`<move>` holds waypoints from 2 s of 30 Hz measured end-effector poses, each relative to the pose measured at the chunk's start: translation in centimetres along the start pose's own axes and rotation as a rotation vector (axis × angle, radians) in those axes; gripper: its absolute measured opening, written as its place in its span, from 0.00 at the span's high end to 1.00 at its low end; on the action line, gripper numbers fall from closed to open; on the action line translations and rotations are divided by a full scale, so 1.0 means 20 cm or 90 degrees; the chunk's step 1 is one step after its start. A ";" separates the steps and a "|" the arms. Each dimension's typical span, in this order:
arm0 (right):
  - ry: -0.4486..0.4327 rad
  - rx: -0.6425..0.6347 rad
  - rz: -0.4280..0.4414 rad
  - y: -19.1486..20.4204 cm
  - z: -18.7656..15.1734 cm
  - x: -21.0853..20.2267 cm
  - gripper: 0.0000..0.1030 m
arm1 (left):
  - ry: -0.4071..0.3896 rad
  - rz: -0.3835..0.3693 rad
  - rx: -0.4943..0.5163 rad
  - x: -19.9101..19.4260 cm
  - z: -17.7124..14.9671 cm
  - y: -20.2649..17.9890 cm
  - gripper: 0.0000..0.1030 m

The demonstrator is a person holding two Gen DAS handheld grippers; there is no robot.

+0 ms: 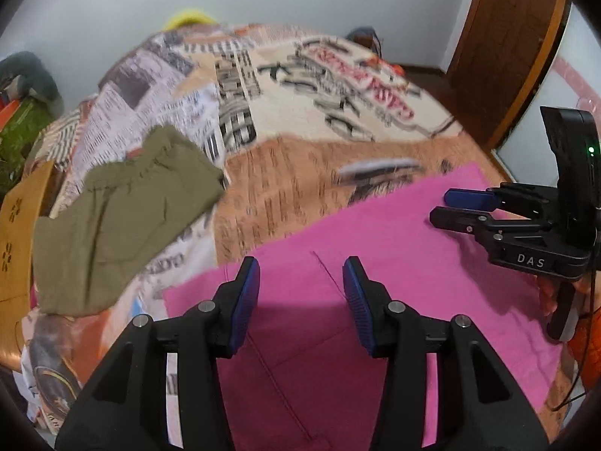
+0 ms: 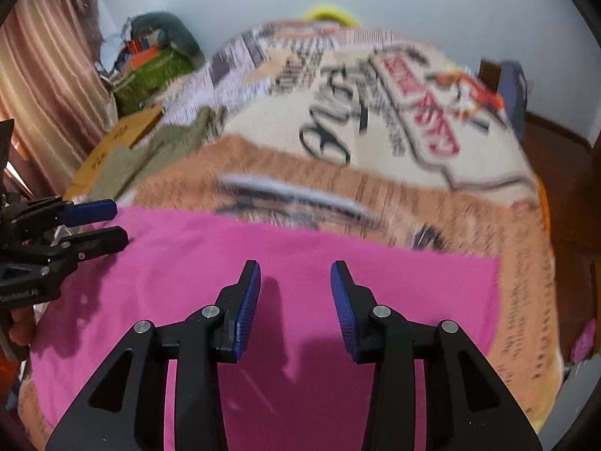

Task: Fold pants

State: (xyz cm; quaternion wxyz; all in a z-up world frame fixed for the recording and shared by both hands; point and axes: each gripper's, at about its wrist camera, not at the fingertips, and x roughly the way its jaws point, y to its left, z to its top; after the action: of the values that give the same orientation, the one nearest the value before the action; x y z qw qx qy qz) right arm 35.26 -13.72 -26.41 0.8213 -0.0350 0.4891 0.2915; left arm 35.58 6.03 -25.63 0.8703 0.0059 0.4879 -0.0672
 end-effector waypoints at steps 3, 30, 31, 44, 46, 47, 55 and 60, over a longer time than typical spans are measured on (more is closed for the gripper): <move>-0.004 -0.001 0.009 -0.02 -0.03 0.01 0.66 | 0.008 -0.022 -0.012 0.03 -0.01 0.03 0.54; -0.205 -0.054 -0.031 0.33 -0.23 -0.93 0.58 | -0.166 0.030 -0.038 -0.93 -0.24 -0.06 0.45; -0.210 -0.054 -0.032 0.35 -0.25 -0.95 0.58 | -0.170 0.029 -0.039 -0.96 -0.26 -0.06 0.43; -0.199 -0.085 -0.046 0.53 -0.49 -0.86 0.51 | -0.105 -0.030 -0.084 -0.88 -0.65 -0.12 0.34; -0.190 -0.081 -0.040 0.53 -0.51 -0.82 0.51 | -0.075 -0.049 -0.103 -0.81 -0.71 -0.12 0.34; -0.184 -0.078 -0.035 0.54 -0.52 -0.79 0.51 | -0.066 -0.056 -0.112 -0.79 -0.73 -0.11 0.34; -0.143 -0.061 -0.032 0.54 -0.58 -0.60 0.51 | 0.003 -0.165 -0.221 -0.61 -0.84 -0.08 0.34; -0.125 -0.049 -0.035 0.50 -0.59 -0.52 0.51 | -0.012 -0.172 -0.267 -0.59 -0.85 -0.07 0.33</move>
State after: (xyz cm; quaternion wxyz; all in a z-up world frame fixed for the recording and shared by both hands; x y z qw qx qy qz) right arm 17.18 -14.07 -21.69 0.8709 -0.0513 0.3939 0.2894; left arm 14.99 7.25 -24.46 0.8401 -0.2403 0.4796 -0.0803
